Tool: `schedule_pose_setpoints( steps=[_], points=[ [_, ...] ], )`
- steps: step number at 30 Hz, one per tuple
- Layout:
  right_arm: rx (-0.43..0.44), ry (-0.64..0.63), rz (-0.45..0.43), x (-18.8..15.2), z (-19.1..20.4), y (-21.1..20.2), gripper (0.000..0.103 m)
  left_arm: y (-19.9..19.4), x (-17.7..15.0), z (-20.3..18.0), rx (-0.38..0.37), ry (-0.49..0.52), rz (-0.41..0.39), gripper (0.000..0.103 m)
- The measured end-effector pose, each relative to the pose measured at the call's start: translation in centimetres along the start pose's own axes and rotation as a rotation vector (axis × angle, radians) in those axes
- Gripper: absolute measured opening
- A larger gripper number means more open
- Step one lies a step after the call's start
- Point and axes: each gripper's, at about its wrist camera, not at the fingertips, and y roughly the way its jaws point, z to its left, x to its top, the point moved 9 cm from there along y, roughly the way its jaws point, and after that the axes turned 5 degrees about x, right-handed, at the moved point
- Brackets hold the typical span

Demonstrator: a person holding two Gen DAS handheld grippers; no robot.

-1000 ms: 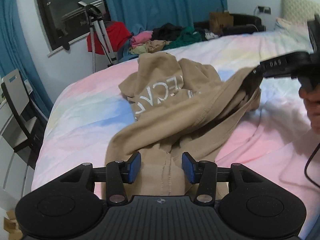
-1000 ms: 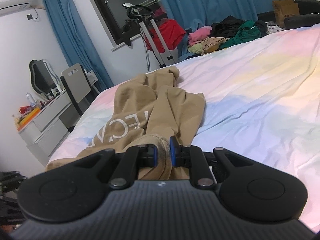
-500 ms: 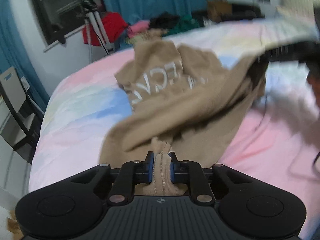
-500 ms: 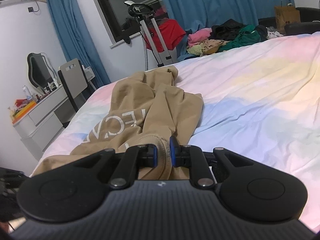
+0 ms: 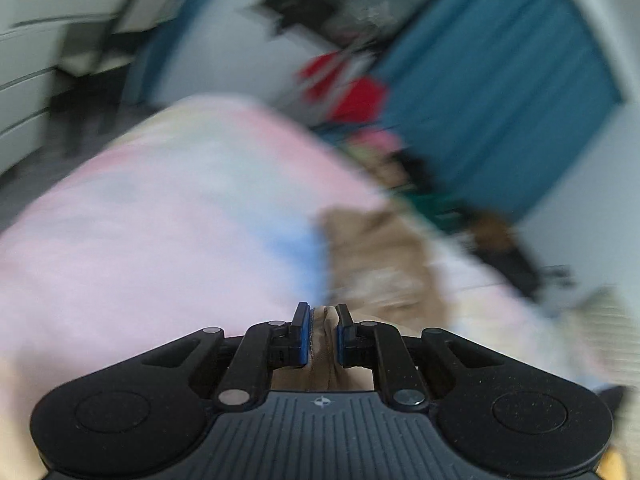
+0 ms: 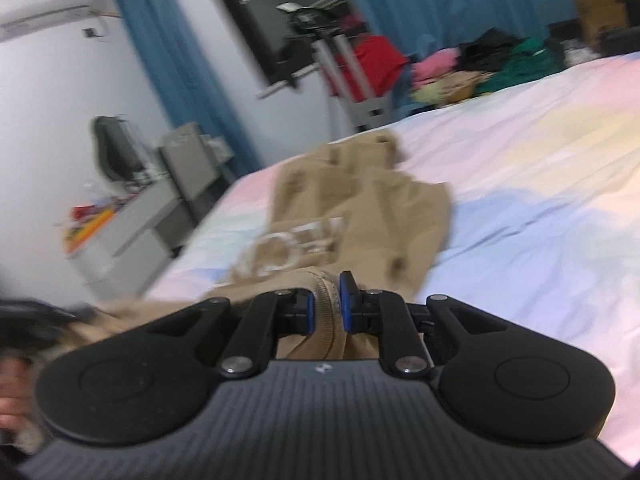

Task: Fold clothes

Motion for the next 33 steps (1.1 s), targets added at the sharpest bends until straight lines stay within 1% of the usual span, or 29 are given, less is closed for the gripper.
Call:
schedule_pose_setpoints(
  steps=[1, 2, 6, 7, 8, 9, 10, 11, 12, 13, 14, 15, 17, 20, 21, 24, 27, 29, 30, 33],
  points=[
    [0.022, 0.002, 0.003, -0.1, 0.5, 0.0, 0.016, 0.6, -0.3, 0.1, 0.08, 0.063, 0.008, 0.016],
    [0.035, 0.0, 0.005, -0.2, 0.8, 0.0, 0.016, 0.7, -0.4, -0.1, 0.124, 0.11, 0.002, 0.017],
    [0.049, -0.007, 0.006, -0.2, 1.6, 0.0, 0.016, 0.5, -0.6, -1.6, 0.262, 0.276, -0.032, 0.033],
    [0.055, 0.001, 0.003, -0.1, 1.7, -0.1, 0.016, 0.1, -0.5, -2.4, 0.276, 0.316, -0.063, 0.041],
    [0.06, 0.011, -0.001, 0.0, 1.7, -0.3, 0.016, -0.6, -0.4, -3.3, 0.289, 0.362, -0.105, 0.046],
    [0.064, 0.021, -0.005, 0.2, 1.7, -0.4, 0.016, -1.3, -0.3, -4.2, 0.303, 0.409, -0.148, 0.056],
    [0.07, 0.03, -0.009, 0.3, 1.7, -0.5, 0.016, -1.9, -0.3, -5.3, 0.31, 0.46, -0.195, 0.063],
    [0.075, 0.038, -0.014, 0.4, 1.7, -0.6, 0.016, -2.4, -0.4, -6.4, 0.308, 0.508, -0.233, 0.066],
    [0.079, 0.043, -0.018, 0.5, 1.8, -0.7, 0.016, -2.6, -0.6, -7.6, 0.299, 0.561, -0.265, 0.07],
    [0.08, 0.045, -0.021, 0.5, 1.9, -0.7, 0.016, -2.5, -1.1, -8.9, 0.282, 0.615, -0.284, 0.077],
    [0.081, 0.045, -0.024, 0.6, 2.0, -0.7, 0.016, -2.4, -1.7, -10.2, 0.262, 0.67, -0.301, 0.08],
    [0.083, 0.046, -0.025, 0.7, 2.1, -0.7, 0.015, -2.0, -2.5, -11.4, 0.24, 0.724, -0.305, 0.082],
    [0.09, 0.051, -0.027, 0.7, 2.2, -0.8, 0.015, -0.8, -4.8, -13.7, 0.212, 0.828, -0.28, 0.083],
    [0.096, 0.05, -0.029, 0.7, 2.4, -0.9, 0.015, 1.8, -8.1, -16.1, 0.219, 0.965, -0.223, 0.084],
    [0.097, 0.049, -0.03, 0.7, 2.5, -1.0, 0.015, 2.5, -8.7, -16.6, 0.25, 0.986, -0.226, 0.085],
    [0.1, 0.045, -0.023, 0.5, 2.6, -1.1, 0.015, 3.8, -8.1, -16.6, 0.35, 0.936, -0.253, 0.084],
    [0.085, 0.023, -0.017, 0.1, 2.6, -1.1, 0.016, 3.5, -6.2, -16.2, 0.377, 0.818, -0.333, 0.085],
    [0.069, 0.011, -0.026, 0.1, 2.5, -1.2, 0.016, 3.0, -5.4, -15.6, 0.422, 0.792, -0.358, 0.086],
    [0.059, 0.007, -0.036, 0.1, 2.5, -1.3, 0.016, 2.7, -5.1, -15.2, 0.443, 0.792, -0.362, 0.088],
    [0.011, -0.012, -0.085, 0.7, 2.2, -1.6, 0.016, 1.5, -5.7, -14.4, 0.463, 0.824, -0.307, 0.088]
  ],
)
